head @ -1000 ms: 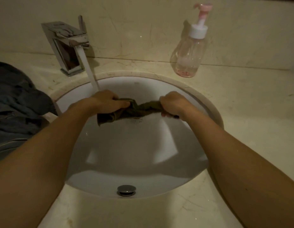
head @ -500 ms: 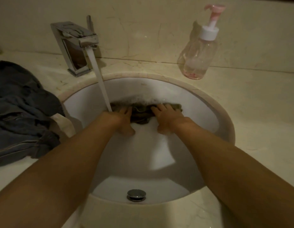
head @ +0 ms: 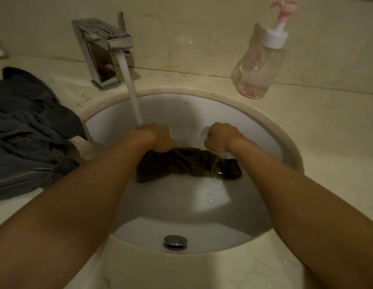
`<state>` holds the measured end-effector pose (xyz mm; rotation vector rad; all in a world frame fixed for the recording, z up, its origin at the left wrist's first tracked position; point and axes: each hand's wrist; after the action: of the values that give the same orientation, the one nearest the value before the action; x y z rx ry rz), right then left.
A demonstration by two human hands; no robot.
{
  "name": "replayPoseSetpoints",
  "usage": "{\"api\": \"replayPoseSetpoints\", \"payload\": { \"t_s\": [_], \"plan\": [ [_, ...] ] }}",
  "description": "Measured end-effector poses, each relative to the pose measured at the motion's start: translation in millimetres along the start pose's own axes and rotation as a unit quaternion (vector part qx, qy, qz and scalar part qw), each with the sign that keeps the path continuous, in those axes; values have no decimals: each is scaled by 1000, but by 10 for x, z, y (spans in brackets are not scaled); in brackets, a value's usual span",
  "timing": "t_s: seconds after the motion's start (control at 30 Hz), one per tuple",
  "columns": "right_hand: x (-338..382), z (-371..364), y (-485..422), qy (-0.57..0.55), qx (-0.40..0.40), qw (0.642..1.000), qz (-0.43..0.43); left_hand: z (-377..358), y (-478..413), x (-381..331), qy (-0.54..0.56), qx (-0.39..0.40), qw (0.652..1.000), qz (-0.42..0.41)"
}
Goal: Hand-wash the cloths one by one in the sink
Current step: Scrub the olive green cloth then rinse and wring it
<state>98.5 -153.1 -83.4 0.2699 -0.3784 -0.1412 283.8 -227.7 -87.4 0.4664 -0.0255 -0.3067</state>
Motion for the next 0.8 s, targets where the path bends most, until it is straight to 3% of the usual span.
{"api": "replayPoseSetpoints", "payload": {
  "t_s": [0.07, 0.13, 0.2, 0.27, 0.33, 0.47, 0.57, 0.7, 0.77, 0.8],
  "plan": [
    [0, -2, -37, 20, -80, 996, 33, 16, -17, 56, 5, -122, 992, -9],
    [31, -16, -73, -62, -26, 996, 58, 27, -29, 34, 87, -160, 981, -62],
    [47, -71, -70, -30, 77, 994, 72, -11, -52, -38, 81, -78, 990, -91],
    [-7, -169, -96, 113, 127, 982, 86, -144, -83, -117, -51, 22, 997, -55],
    [-25, -243, -105, 166, 103, 978, 77, -242, -114, -103, -138, 39, 990, -6],
    [37, -316, -139, 163, 50, 983, 61, -198, -109, -95, -68, 3, 997, -43],
    [76, -262, -63, 69, 115, 990, 51, -142, -20, -148, -15, 24, 998, -62],
    [85, -22, -21, -258, 153, 953, -35, -4, -54, -110, 117, 34, 991, -50],
    [43, 50, -54, -267, 109, 957, -38, 41, -54, -61, 147, 19, 987, -56],
    [4, 55, -93, -202, 73, 977, -15, 48, -45, -30, 131, -8, 990, -58]
  ]
}}
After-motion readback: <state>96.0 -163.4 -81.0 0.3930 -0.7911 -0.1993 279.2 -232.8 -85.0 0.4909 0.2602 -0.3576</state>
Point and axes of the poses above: each hand's wrist, its own y-axis away from the middle knuckle, its own z-axis out of the back of the hand, x = y × z, and after that the axes turned 11 degrees about z, right-handed
